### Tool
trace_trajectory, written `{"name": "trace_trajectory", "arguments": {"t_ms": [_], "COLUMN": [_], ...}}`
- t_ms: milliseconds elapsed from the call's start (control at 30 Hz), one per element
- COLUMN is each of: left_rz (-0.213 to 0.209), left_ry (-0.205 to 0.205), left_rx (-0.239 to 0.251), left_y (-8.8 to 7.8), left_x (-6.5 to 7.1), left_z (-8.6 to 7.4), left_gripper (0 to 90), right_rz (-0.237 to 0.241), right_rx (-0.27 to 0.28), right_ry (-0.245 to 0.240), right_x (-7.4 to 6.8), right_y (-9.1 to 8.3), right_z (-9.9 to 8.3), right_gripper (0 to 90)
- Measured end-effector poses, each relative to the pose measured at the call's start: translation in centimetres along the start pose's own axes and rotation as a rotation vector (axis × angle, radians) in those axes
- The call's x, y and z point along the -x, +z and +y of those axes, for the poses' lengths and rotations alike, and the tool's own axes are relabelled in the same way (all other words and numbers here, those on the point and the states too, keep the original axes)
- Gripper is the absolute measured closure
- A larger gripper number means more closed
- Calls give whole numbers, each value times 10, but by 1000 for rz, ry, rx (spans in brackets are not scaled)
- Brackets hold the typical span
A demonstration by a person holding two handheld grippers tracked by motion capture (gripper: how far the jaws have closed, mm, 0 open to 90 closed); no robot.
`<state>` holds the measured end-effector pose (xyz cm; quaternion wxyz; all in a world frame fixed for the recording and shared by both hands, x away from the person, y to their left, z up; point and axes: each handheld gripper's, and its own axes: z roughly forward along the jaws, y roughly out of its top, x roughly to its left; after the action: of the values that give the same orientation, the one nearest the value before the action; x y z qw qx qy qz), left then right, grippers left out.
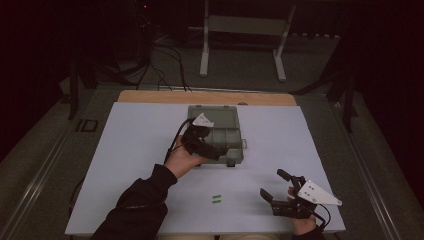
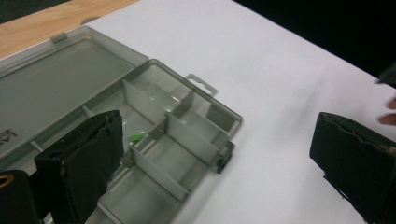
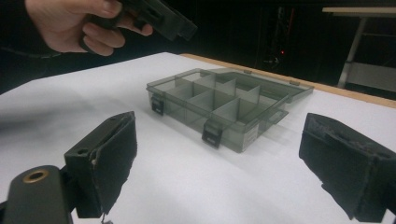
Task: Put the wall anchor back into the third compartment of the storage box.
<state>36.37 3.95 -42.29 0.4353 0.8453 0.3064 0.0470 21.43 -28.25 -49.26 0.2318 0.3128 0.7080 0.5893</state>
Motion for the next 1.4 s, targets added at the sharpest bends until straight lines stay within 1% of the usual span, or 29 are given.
{"name": "trace_trajectory", "arguments": {"t_ms": [267, 433, 500, 600, 667, 700, 767, 800, 867, 933, 967, 1033, 1200, 1233, 1333, 1367, 1400], "left_rz": [-53, -76, -77, -83, -92, -104, -105, -114, -116, -123, -119, -128, -150, -149, -165, -174, -174], "left_ry": [29, 52, 59, 65, 58, 57, 57, 54, 53, 56, 59, 66, 60, 61, 67, 69, 71], "left_rx": [9, 16, 19, 19, 29, 29, 33, 34, 33, 30, 26, 24, 27, 30, 31, 26, 23], "left_y": [-12, -17, -18, -18, -18, -18, -18, -18, -17, -15, -14, -12, -9, -8, -7, -5, -4], "left_x": [10, 17, 21, 25, 26, 26, 28, 29, 30, 31, 33, 35, 37, 38, 41, 41, 41], "left_z": [-12, -20, -25, -31, -36, -38, -43, -45, -49, -51, -54, -58, -66, -67, -70, -72, -73], "left_gripper": [21, 21, 20, 21, 21, 21, 21, 21, 21, 21, 21, 22, 40, 42, 70, 76, 91], "right_rz": [3, 7, 9, 12, 13, 12, 12, 11, 11, 11, 10, 9, 9, 9, 12, 12, 12], "right_rx": [-5, -7, -8, -8, -9, -10, -9, -8, -8, -9, -7, -9, -7, -8, -9, -9, -9], "right_ry": [-1, 2, -2, -3, -2, -4, -2, -2, 0, 0, -3, -4, -3, -3, -5, -6, -4], "right_x": [0, 0, 0, -1, -1, -1, -1, -1, 0, -1, -1, -1, -1, -1, -2, -2, -2], "right_y": [1, 1, 2, 2, 3, 3, 2, 2, 2, 2, 2, 2, 2, 2, 2, 2, 2], "right_z": [-1, -1, -1, -1, -1, -1, -1, -1, -1, -1, -1, -1, -1, -1, -1, -1, -1], "right_gripper": [112, 112, 112, 112, 112, 112, 112, 112, 112, 112, 112, 112, 112, 112, 112, 112, 112]}}
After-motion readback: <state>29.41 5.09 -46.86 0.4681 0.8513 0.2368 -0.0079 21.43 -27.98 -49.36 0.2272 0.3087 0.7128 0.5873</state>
